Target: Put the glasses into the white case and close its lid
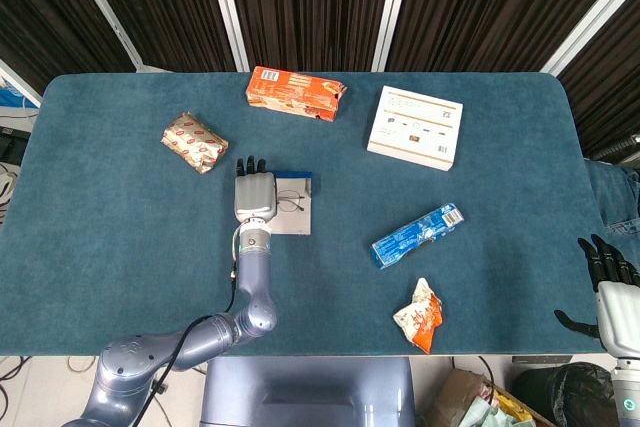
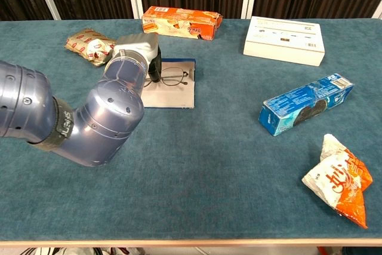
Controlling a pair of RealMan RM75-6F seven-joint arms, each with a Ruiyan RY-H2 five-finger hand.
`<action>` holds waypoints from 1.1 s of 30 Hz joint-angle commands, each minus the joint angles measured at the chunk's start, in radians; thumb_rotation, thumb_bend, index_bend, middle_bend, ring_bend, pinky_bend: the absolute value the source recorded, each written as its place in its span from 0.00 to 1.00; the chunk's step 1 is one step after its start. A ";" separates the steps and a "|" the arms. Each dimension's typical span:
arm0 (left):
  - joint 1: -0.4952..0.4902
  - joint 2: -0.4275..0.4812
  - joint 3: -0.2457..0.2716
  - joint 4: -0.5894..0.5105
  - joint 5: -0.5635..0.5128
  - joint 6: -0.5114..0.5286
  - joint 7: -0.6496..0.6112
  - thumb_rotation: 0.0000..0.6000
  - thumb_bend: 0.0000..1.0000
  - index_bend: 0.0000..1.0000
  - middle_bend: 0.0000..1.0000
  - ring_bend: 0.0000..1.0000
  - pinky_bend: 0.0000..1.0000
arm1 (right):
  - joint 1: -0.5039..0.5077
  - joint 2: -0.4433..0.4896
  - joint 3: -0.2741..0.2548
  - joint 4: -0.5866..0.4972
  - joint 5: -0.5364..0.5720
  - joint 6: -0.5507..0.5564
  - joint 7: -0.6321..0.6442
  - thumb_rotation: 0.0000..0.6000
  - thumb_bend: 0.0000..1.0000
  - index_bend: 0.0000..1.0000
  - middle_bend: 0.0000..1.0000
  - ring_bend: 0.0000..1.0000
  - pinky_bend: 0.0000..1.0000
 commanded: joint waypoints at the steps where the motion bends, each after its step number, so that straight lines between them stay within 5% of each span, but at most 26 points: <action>1: -0.007 -0.014 -0.007 0.024 0.004 -0.013 -0.008 1.00 0.46 0.58 0.16 0.00 0.00 | 0.000 0.000 0.000 0.000 0.001 -0.001 0.000 1.00 0.18 0.05 0.01 0.08 0.16; 12: -0.014 -0.036 -0.015 0.072 0.027 -0.025 -0.016 1.00 0.46 0.42 0.15 0.00 0.00 | 0.001 0.001 0.001 -0.003 0.009 -0.005 -0.003 1.00 0.18 0.05 0.01 0.08 0.16; 20: -0.006 -0.041 -0.015 0.064 0.040 -0.021 -0.006 1.00 0.45 0.39 0.15 0.00 0.00 | 0.001 0.001 0.001 -0.003 0.008 -0.004 -0.005 1.00 0.18 0.05 0.01 0.08 0.16; 26: 0.017 -0.026 0.005 -0.014 0.071 0.014 0.000 1.00 0.45 0.39 0.15 0.00 0.00 | 0.002 0.001 0.000 -0.004 0.005 -0.004 -0.004 1.00 0.18 0.05 0.01 0.08 0.16; 33: 0.100 0.059 0.069 -0.232 0.134 0.127 0.042 1.00 0.45 0.38 0.15 0.00 0.00 | 0.002 0.001 -0.001 -0.006 0.003 -0.005 -0.002 1.00 0.18 0.05 0.01 0.08 0.16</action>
